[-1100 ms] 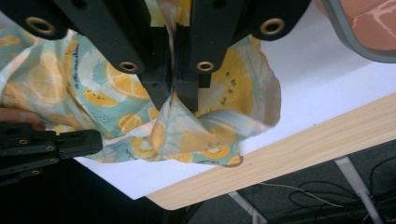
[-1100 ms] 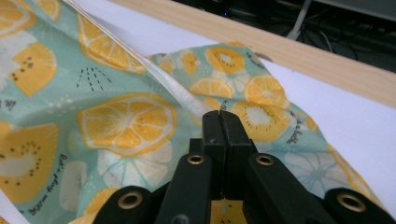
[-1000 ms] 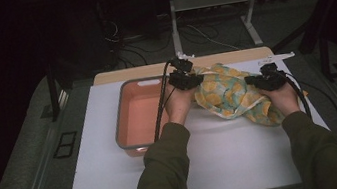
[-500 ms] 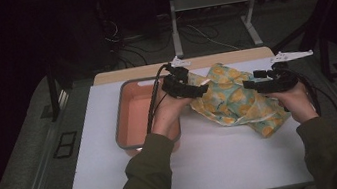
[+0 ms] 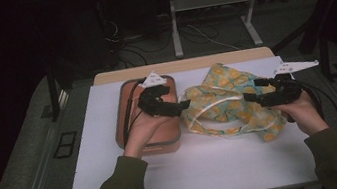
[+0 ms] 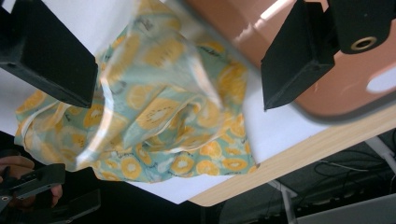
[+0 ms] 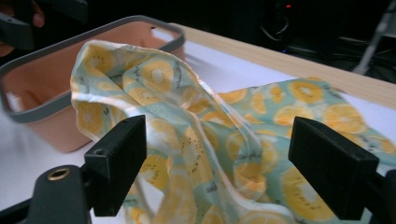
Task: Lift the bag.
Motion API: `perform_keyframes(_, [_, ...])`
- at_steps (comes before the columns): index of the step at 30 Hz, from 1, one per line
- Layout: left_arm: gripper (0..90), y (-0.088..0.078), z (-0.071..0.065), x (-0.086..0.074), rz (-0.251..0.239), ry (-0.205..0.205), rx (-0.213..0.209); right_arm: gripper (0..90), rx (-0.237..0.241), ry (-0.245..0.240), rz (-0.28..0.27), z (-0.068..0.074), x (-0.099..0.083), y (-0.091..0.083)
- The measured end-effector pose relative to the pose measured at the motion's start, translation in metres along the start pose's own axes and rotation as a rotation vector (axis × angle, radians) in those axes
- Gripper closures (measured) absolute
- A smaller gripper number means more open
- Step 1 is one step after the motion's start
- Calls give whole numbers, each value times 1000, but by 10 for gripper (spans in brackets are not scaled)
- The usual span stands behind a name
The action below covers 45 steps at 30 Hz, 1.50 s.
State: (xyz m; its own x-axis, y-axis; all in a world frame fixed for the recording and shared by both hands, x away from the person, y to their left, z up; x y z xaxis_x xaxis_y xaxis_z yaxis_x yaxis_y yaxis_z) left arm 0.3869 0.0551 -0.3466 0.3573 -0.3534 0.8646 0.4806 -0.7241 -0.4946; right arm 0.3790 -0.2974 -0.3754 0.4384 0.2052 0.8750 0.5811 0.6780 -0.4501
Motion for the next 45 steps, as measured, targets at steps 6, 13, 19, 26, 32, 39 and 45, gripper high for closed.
perform_keyframes(6, [93, -26, -5, -18, -19, 2, -21, 175, 39, -11, -2, 12, -6, -6])
perform_keyframes(13, [93, -46, -17, -43, -26, 19, -30, 136, 82, -52, 11, 35, -17, -14])
perform_keyframes(19, [89, -65, -18, -61, -48, 18, -17, 126, 68, -77, 21, 46, -32, -20])
perform_keyframes(26, [51, -87, -22, -81, -74, 36, -18, 122, 53, -85, 30, 47, -51, -34])
perform_keyframes(32, [0, -98, -17, -98, -88, 32, -12, 121, 48, -74, 55, 44, -69, -37])
perform_keyframes(39, [0, -115, -14, -114, -96, 31, 15, 121, 46, -83, 60, 43, -80, -41])
perform_keyframes(45, [0, -115, -14, -124, -70, 38, 20, 121, 40, -88, 57, 41, -82, -41])
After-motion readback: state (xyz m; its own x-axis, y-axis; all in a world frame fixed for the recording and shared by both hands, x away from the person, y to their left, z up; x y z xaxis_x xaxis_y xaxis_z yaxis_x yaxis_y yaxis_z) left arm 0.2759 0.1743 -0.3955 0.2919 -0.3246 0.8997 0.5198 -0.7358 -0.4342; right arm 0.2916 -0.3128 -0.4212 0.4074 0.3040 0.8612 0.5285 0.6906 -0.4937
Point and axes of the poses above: each handheld gripper's, and its own axes: y roughly forward along the jaws, x roughly out of its top, z roughly to its left, the point moved 3 cm from there along y, roughly forward along the jaws, and after that the axes turned 1 degree about y, right-handed, at the moved point
